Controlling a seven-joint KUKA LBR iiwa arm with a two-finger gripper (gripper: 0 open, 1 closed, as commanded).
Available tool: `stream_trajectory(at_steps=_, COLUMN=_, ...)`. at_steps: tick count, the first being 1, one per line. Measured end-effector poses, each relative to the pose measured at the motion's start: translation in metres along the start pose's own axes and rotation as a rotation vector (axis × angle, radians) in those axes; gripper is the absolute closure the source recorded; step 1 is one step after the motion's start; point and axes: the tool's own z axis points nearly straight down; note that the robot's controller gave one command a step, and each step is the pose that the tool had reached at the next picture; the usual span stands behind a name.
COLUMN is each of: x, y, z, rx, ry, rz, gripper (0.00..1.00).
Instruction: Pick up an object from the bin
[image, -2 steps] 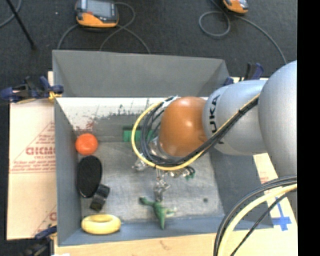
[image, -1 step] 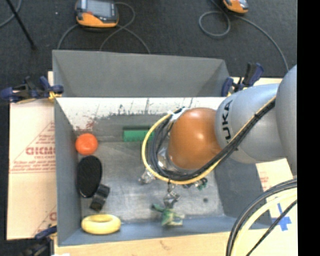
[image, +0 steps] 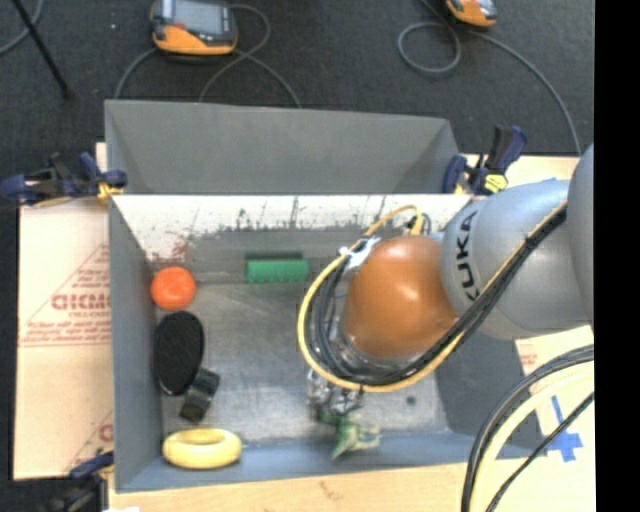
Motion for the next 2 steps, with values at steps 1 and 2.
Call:
stream_trajectory(at_steps=1, x=-0.0012, y=-0.0003, z=0.0006, rx=0.002, ry=-0.005, rz=0.001, gripper=0.0)
stream_trajectory(at_steps=2, x=-0.0012, y=-0.0002, z=0.0007, rx=0.002, ry=-0.005, rz=0.001, gripper=0.0)
